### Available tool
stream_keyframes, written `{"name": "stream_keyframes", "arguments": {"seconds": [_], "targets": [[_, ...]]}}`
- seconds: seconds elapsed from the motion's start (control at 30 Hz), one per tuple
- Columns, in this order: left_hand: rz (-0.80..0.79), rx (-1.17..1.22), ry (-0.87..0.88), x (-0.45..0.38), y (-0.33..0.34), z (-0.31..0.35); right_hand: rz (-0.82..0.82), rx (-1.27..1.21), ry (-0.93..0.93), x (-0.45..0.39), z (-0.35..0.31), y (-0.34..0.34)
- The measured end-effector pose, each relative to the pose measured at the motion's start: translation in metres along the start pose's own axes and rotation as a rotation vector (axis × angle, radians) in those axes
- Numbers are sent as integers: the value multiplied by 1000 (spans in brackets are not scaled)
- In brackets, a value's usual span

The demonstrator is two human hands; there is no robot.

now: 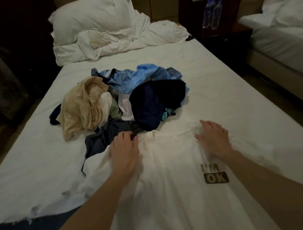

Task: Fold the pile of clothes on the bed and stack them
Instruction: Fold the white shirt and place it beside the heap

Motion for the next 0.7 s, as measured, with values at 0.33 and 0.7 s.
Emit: {"name": "stream_keyframes", "arguments": {"seconds": [0.33,0.7], "targets": [[-165,-91,-374,48,-68,-91,-217,45,374,54,73,-45],[-75,100,-374,58,-95,-102,-53,149,258,59,71,-65]]}}
Point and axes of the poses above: each hand's wrist, its own x-axis away from the middle knuckle, its own y-axis out of the palm, z = x × y, the point moved 6 cm from there along -x, towards the middle knuckle, and after that the axes turned 4 degrees about z, right-handed, at the moved point
